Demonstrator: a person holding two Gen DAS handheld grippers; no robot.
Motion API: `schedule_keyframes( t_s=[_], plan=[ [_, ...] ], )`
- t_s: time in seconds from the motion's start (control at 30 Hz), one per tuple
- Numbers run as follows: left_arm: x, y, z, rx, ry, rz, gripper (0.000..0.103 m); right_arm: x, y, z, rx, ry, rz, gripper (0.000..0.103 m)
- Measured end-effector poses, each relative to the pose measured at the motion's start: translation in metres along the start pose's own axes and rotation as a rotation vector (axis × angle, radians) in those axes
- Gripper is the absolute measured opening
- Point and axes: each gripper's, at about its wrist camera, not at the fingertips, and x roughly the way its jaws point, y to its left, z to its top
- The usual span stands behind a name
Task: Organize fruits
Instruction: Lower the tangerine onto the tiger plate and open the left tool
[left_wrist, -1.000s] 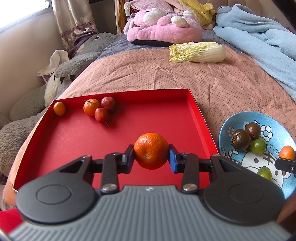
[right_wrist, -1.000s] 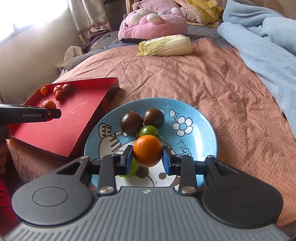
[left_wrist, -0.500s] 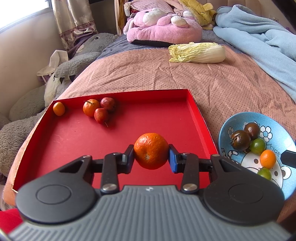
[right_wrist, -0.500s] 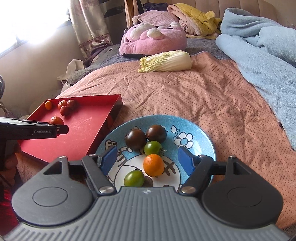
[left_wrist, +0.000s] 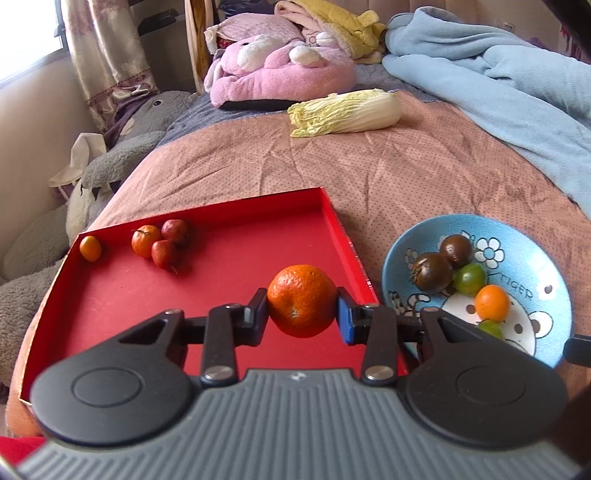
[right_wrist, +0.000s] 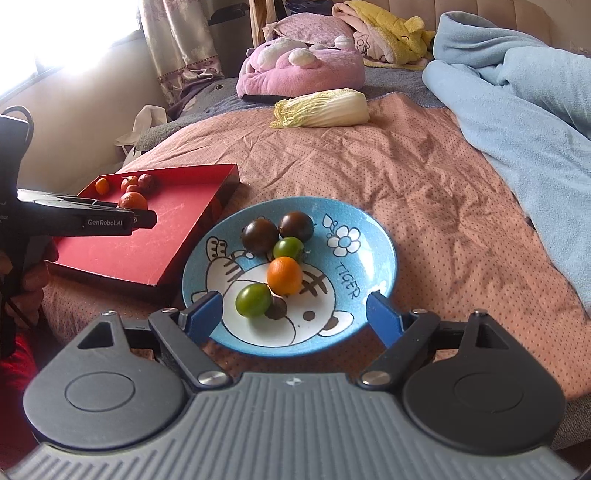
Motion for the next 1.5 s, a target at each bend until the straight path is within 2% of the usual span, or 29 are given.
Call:
schedule_keyframes(
  t_s=[0.13, 0.37, 0.77, 1.0, 1.03, 1.1, 1.5],
  plan=[
    [-0.005, -0.017, 0.003, -0.006, 0.000, -0.053, 0.041, -0.002, -0.007, -0.004, 0.011, 0.004, -0.013, 0.089],
    [-0.010, -0.058, 0.011, 0.045, -0.002, -0.140, 0.041, -0.004, -0.013, -0.007, 0.014, 0.009, -0.020, 0.090],
    [-0.001, -0.105, 0.009, 0.128, 0.044, -0.204, 0.042, -0.004, -0.022, -0.017, 0.036, 0.028, -0.016, 0.090],
    [-0.001, -0.109, 0.009, 0.135, 0.055, -0.203, 0.043, -0.004, -0.023, -0.018, 0.037, 0.031, -0.013, 0.091],
    [-0.001, -0.108, 0.010, 0.131, 0.053, -0.196, 0.049, -0.004, -0.023, -0.018, 0.036, 0.030, -0.012, 0.091],
    [-0.003, -0.107, 0.011, 0.125, 0.037, -0.196, 0.054, -0.004, -0.023, -0.017, 0.036, 0.028, -0.011, 0.091],
    [-0.017, -0.103, 0.016, 0.132, 0.009, -0.222, 0.054, -0.006, -0.016, -0.010, 0.020, 0.020, -0.005, 0.092]
  ],
)
